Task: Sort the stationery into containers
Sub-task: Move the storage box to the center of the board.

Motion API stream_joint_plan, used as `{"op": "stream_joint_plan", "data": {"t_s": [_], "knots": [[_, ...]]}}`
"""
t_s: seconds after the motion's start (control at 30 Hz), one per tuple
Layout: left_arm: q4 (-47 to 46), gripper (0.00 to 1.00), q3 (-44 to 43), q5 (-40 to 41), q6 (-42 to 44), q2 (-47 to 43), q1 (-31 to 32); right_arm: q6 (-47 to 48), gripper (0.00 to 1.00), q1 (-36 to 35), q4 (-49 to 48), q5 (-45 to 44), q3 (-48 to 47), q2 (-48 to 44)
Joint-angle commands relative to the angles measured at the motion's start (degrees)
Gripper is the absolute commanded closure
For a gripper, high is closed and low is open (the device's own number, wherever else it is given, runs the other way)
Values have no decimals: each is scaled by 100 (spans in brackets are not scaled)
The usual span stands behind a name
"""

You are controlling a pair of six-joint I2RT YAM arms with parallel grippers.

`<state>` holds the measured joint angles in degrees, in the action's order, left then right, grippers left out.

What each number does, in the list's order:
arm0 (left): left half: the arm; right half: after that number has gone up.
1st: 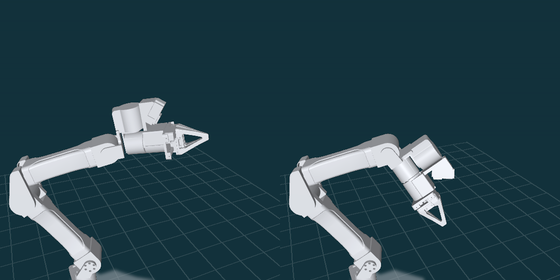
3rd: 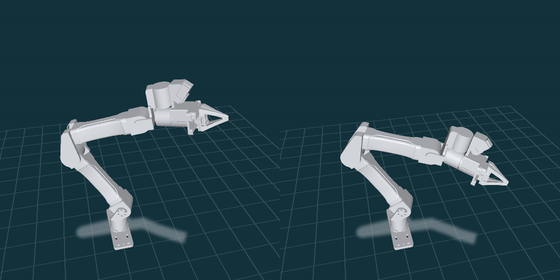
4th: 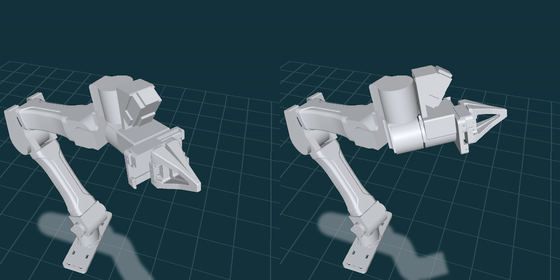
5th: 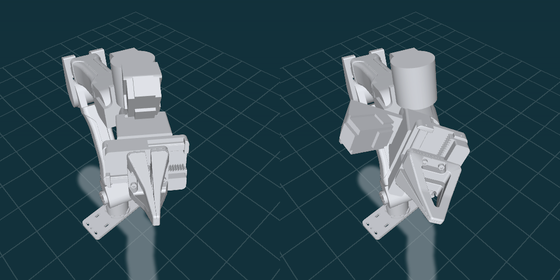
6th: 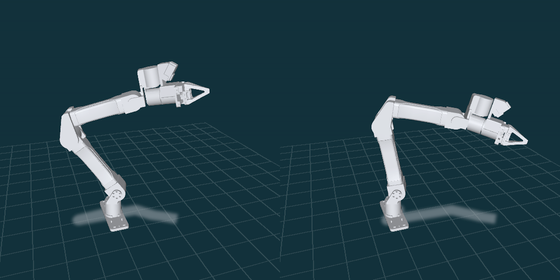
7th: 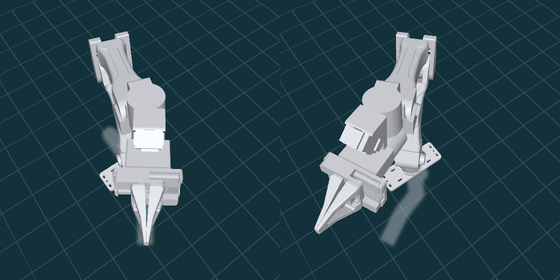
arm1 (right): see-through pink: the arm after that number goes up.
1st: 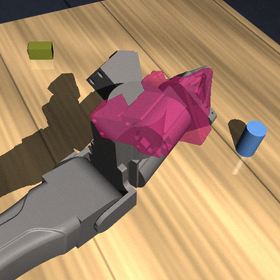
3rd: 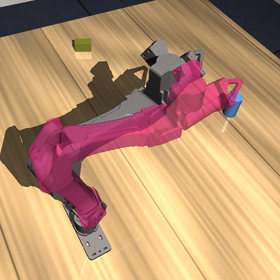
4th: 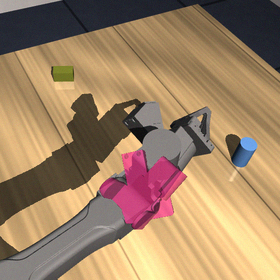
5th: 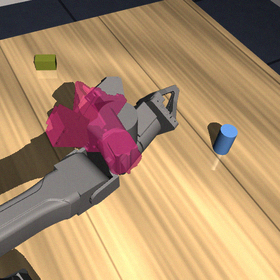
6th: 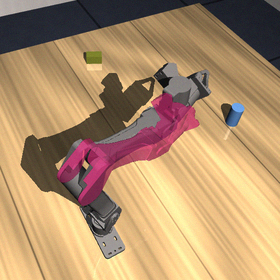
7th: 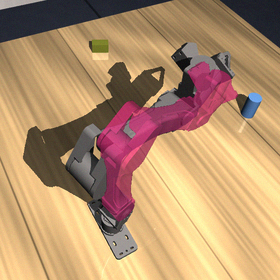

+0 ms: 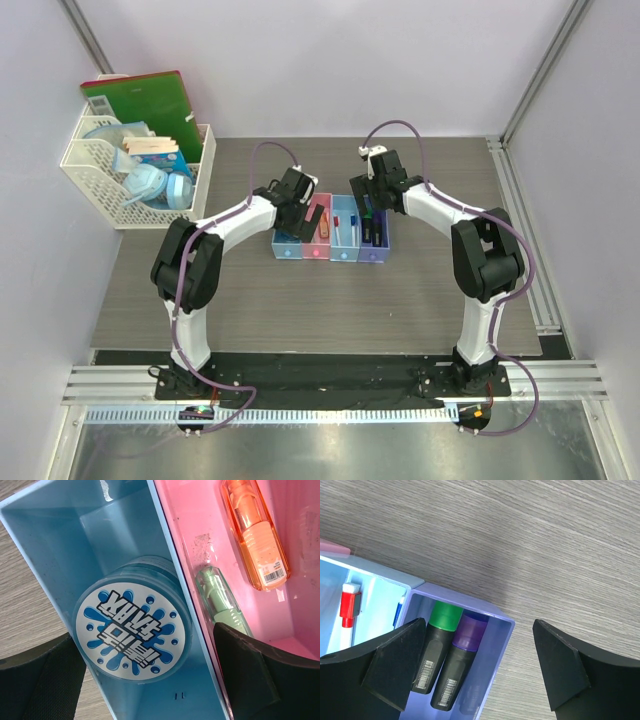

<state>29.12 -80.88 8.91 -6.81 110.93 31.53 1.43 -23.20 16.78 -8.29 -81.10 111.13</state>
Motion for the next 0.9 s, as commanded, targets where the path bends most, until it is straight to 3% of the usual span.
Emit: {"op": "stream_joint_plan", "data": {"t_s": [0.0,0.4,0.6,0.87], "knots": [[-513,0,-420,-583,268,-379,231,-29,4,-334,-219,548,-81,-232],[-390,0,-332,-837,119,-160,222,-64,4,-334,-227,557,-143,-232],[-776,0,-42,-1145,-338,-195,143,-55,4,-325,-245,548,-99,-232],[-1094,0,91,-707,-804,-169,64,-73,4,-334,-254,566,-117,-197]]}}
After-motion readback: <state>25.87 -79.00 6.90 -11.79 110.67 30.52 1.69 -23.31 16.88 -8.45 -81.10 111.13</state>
